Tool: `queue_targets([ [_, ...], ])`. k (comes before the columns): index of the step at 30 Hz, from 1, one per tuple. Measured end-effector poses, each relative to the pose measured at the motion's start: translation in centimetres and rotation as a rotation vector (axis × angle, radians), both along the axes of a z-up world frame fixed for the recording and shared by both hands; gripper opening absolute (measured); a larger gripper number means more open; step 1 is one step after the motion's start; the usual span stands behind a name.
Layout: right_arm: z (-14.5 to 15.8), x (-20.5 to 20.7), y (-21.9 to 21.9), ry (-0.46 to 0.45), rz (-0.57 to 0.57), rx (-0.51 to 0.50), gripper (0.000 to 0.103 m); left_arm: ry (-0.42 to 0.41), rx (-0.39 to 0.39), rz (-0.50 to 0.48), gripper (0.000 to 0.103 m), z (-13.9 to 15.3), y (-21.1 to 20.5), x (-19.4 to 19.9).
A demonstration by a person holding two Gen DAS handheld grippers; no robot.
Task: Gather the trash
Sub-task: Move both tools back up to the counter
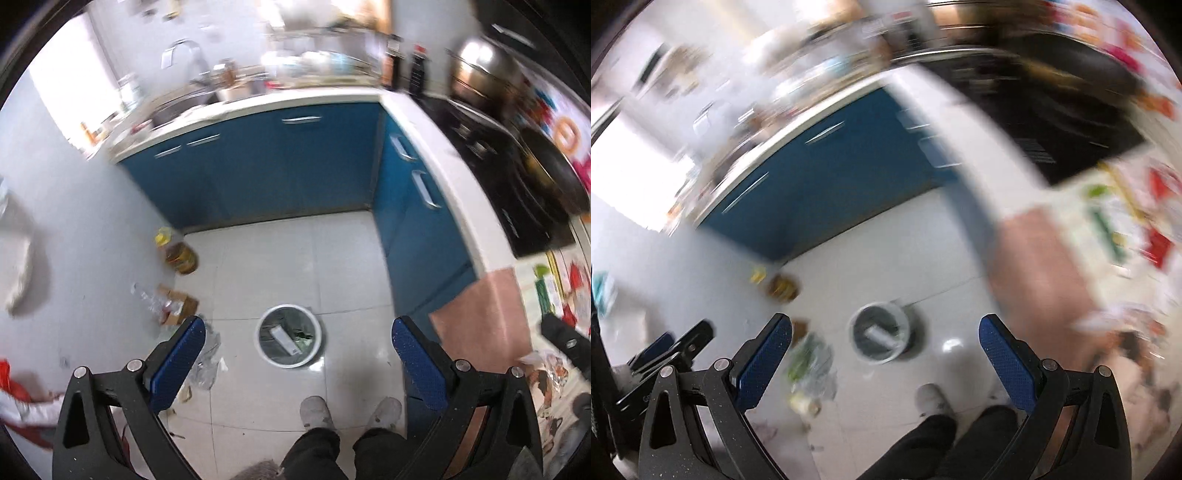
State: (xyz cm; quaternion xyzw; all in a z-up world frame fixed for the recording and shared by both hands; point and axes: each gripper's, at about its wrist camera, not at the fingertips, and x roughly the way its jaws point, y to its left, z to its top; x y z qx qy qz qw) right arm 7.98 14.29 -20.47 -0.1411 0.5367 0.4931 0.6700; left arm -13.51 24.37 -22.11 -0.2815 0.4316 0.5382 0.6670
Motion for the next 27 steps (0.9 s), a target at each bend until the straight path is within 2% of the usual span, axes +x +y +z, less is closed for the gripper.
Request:
queue_targets([
  [5, -2.6, 13.9, -8.3, 0.024, -0.326, -0.106, 0.102, 0.034, -0.095, -0.223, 0.103, -3.1, -1.4, 12.6],
  [7, -3.6, 19.2, -12.3, 0.026, -0.444, -0.152, 0.102, 0.036, -0.137, -0.347, 0.103, -4.4, -3.0, 17.9],
  [9, -4.6, 23.0, -16.0, 0.025, -0.537, -0.18, 0.103, 0.068, -0.184, -0.515, 0.103, -6.4, -5.7, 23.7],
  [13, -6.4, 29.1, -22.6, 0.028, -0.666, -0.236, 0.102, 0.148, -0.235, -0.834, 0.103, -9.6, -11.1, 32.8],
  [16, -8.1, 31.5, -26.2, 0.056, -0.73, -0.262, 0.103, 0.237, -0.244, -1.009, 0.101, -12.2, -14.7, 37.0],
  [18, -8.5, 31.6, -27.8, 0.068, -0.755, -0.275, 0.102, 0.283, -0.25, -1.088, 0.099, -13.5, -16.4, 38.9],
  [23, -9.9, 33.0, -31.0, 0.11, -0.804, -0.293, 0.103, 0.386, -0.262, -1.244, 0.077, -16.1, -19.2, 41.5],
  [24, -10.2, 33.5, -31.3, 0.116, -0.808, -0.296, 0.103, 0.406, -0.252, -1.263, 0.064, -16.5, -19.6, 41.7],
  [26, -10.5, 34.0, -31.4, 0.12, -0.811, -0.296, 0.103, 0.393, -0.267, -1.275, 0.047, -16.4, -19.8, 41.8],
  [27, -10.5, 34.2, -31.4, 0.124, -0.81, -0.294, 0.103, 0.379, -0.302, -1.275, 0.023, -16.4, -19.9, 41.9],
])
